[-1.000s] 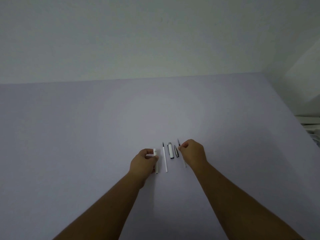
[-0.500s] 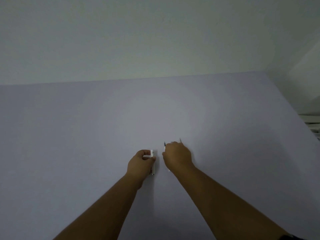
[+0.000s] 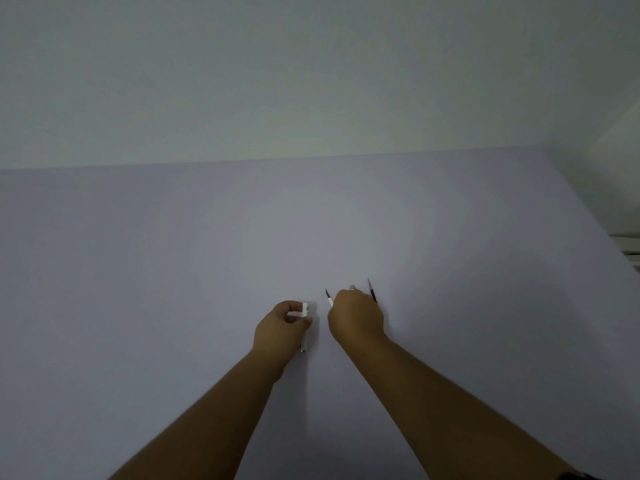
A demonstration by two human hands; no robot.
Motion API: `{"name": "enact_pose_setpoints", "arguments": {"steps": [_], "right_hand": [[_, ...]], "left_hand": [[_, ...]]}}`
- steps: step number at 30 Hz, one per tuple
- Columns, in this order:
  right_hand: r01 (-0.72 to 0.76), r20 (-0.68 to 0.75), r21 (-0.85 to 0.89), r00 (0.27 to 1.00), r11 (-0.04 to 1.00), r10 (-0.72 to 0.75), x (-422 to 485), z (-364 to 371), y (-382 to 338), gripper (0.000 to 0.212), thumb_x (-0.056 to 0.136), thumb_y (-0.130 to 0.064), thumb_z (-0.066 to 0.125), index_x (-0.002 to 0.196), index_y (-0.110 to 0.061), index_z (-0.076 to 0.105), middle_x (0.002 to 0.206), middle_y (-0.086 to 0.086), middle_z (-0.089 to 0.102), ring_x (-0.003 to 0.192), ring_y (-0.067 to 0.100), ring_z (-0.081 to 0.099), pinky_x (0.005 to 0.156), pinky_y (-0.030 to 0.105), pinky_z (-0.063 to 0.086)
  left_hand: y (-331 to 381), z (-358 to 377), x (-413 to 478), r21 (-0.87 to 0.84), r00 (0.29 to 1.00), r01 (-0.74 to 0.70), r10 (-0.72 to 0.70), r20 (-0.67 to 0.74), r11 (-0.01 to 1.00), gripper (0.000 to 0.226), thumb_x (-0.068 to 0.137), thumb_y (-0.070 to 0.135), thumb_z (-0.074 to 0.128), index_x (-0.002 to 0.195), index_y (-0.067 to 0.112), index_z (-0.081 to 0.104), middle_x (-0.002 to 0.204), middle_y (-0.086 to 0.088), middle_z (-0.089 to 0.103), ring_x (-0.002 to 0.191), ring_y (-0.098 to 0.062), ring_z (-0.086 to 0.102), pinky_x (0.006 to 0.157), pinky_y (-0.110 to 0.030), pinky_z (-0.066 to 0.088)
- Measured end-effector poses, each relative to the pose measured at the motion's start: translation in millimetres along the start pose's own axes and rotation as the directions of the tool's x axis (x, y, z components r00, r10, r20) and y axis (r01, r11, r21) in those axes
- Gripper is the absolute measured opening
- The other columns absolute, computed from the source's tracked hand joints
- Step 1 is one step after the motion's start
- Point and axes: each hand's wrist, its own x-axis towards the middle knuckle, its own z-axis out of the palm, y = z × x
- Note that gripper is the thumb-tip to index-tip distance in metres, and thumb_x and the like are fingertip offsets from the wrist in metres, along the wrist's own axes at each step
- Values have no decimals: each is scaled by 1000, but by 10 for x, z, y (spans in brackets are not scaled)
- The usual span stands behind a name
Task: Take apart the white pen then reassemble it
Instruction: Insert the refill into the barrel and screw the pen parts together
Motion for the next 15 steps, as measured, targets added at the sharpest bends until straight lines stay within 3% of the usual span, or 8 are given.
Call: {"name": "enact_pose_setpoints", "arguments": {"steps": [4,7,10,15], "right_hand": [[22,-113,365,993,931,21,-33,-93,-29,26,90,-24,52,98,-5,67,97,10,71,84,25,64,68,30,48],[61,-208,700,971,712,122,-41,-212,-15,22,89,-23,56,94,-5,68,77,1,63,71,16,56,66,24,43],[64,-204,801,964,595,171,-29,-262,30,21,89,-22,58,92,-4,68,70,-3,58,62,10,51,58,17,39],[57,-187,822,967,567,174,-49,-226,103,24,90,-24,56,93,-4,68,73,1,61,59,7,48,56,17,40]], "left_hand": [[9,-8,-29,124,997,-75,75,2,989,34,90,27,58,123,21,55,116,-5,64,99,-23,60,89,-37,55],[28,-20,-37,220,989,-147,148,14,964,29,90,28,57,119,22,58,103,0,62,92,-18,58,84,-31,52],[63,-26,-43,276,979,-201,203,21,940,23,90,28,58,112,23,61,96,3,62,88,-16,57,76,-26,46],[81,-19,-69,299,970,-239,240,31,924,22,90,26,58,111,24,61,97,2,62,88,-16,58,75,-25,45]]}}
